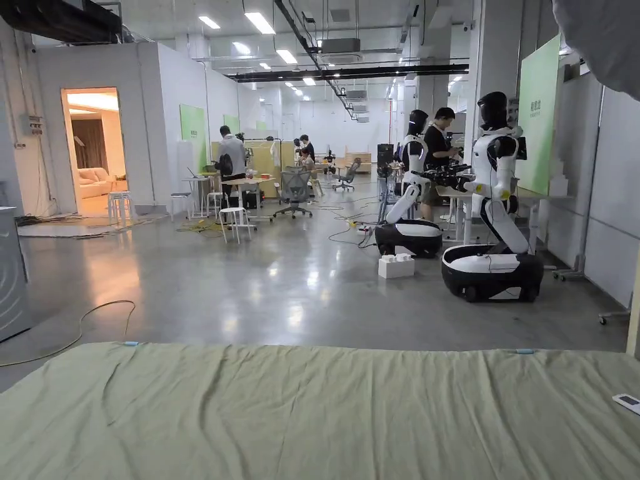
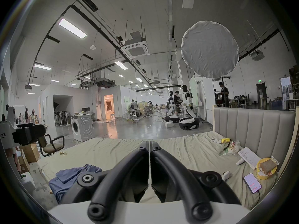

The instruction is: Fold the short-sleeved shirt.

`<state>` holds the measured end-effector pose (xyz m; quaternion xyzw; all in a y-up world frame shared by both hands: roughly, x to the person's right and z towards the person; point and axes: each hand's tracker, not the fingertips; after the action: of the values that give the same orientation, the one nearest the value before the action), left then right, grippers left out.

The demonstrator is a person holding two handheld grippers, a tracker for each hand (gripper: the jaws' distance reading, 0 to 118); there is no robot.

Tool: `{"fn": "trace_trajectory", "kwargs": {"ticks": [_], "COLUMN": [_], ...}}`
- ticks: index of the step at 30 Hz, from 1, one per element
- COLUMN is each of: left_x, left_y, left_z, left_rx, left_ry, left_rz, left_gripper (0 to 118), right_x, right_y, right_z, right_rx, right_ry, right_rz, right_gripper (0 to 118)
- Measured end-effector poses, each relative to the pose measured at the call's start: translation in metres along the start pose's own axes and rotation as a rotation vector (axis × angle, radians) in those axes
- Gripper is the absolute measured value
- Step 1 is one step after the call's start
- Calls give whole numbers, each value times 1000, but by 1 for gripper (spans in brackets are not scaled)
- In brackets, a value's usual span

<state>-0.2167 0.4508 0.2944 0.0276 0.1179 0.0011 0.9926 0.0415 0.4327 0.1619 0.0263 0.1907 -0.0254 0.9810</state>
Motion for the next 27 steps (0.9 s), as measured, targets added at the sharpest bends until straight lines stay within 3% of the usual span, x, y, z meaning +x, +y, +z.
{"fn": "trace_trajectory", "kwargs": {"ticks": [27], "left_x": [-3], "left_y": [2], "left_z": [0], "left_rx": [7], "left_ry": [5], "left_rz": [17], "left_gripper": [2], "right_x": [1], "right_y": [1], "right_z": [3], "right_rx": [19], "right_ry": [-18], "right_rz": [-12], "right_gripper": [2]}}
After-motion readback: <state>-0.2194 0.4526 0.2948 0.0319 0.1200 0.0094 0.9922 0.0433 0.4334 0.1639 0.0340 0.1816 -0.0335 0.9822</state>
